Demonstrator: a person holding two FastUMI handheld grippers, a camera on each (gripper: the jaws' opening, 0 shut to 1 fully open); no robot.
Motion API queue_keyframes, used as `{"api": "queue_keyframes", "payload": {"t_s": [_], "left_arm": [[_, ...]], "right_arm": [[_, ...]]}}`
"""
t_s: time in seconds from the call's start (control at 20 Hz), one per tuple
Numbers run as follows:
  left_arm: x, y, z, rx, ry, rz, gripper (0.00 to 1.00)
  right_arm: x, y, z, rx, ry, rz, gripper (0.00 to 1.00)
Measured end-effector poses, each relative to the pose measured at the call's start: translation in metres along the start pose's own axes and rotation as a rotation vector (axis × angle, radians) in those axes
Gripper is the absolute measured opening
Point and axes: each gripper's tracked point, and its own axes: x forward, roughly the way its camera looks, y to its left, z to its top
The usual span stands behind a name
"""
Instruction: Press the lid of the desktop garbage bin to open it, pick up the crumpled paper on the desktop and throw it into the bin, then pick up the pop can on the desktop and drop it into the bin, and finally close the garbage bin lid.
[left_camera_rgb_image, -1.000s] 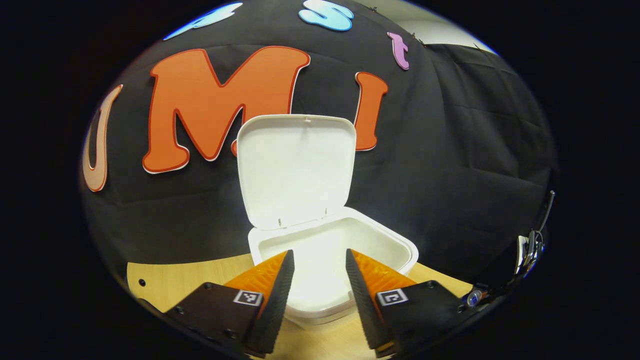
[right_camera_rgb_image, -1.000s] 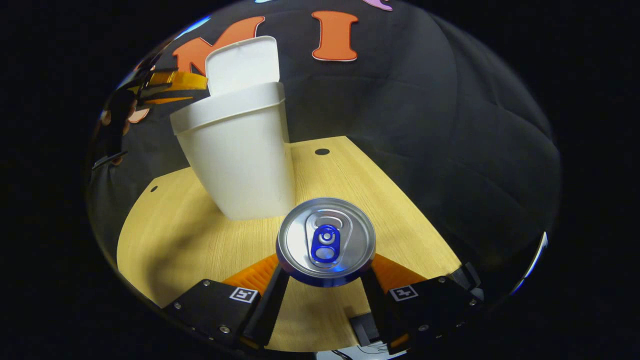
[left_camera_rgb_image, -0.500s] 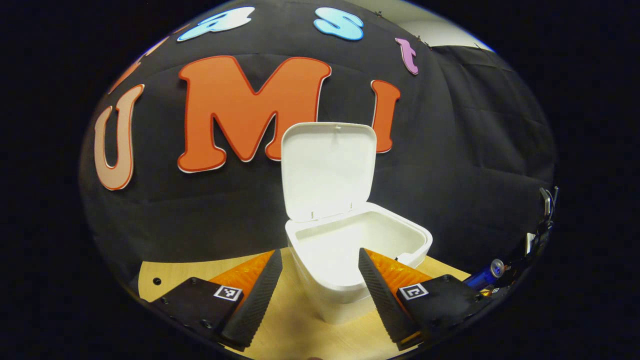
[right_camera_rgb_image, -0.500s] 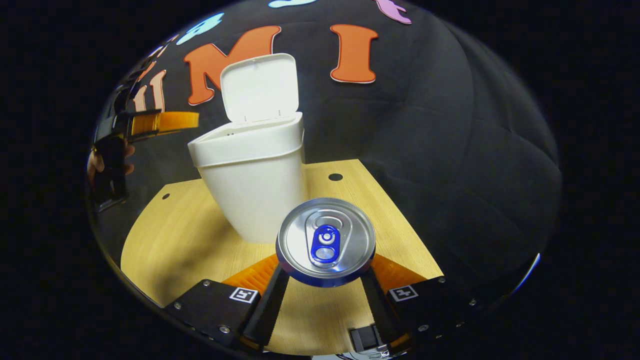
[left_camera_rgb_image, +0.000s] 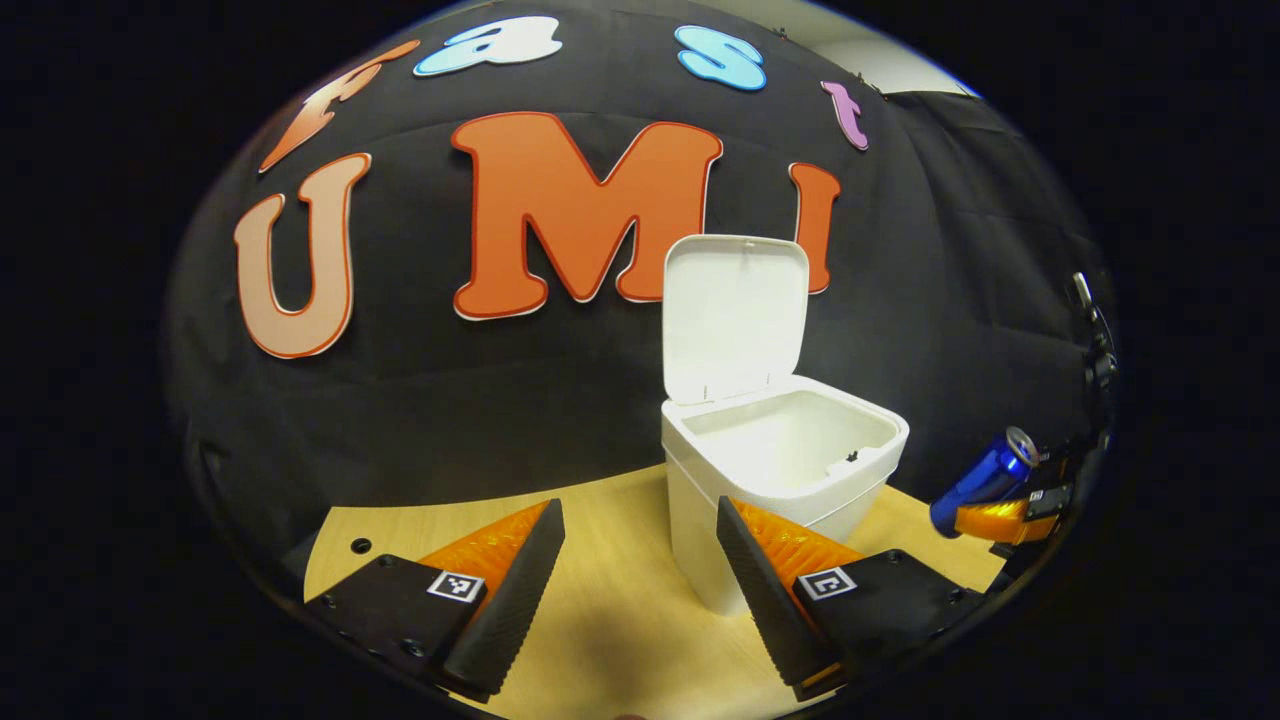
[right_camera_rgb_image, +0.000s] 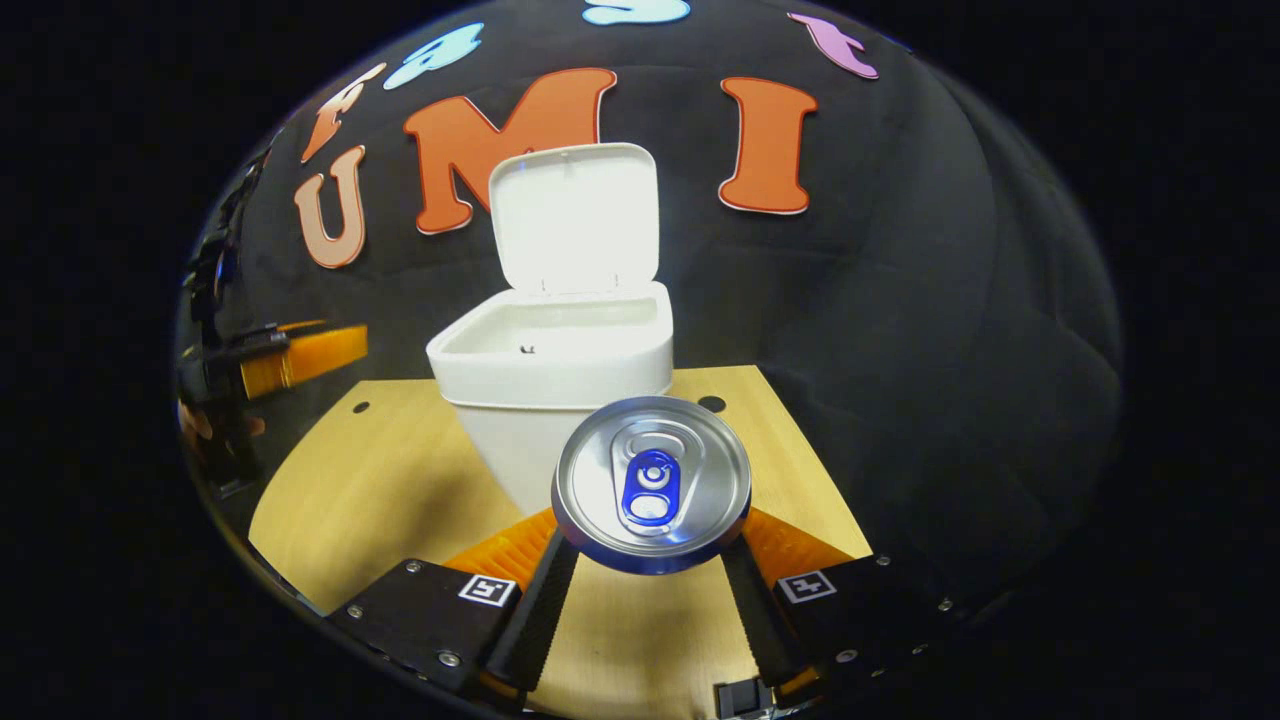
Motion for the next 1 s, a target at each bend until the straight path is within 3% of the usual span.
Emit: {"api": "queue_keyframes", "payload": {"t_s": [0.05, 0.4, 1.0], "left_arm": [[-0.004, 0.006, -0.004, 0.007, 0.003, 0.011, 0.98], [-0.026, 0.035, -0.026, 0.012, 0.021, 0.054, 0.98], [-0.054, 0.084, -0.062, -0.05, 0.054, 0.151, 0.98]], "right_arm": [[-0.003, 0.0, 0.002, -0.01, -0.004, 0.004, 0.8], [-0.018, 0.002, 0.029, -0.038, -0.039, -0.003, 0.8], [-0.018, 0.018, 0.111, -0.122, -0.107, 0.034, 0.8]]}}
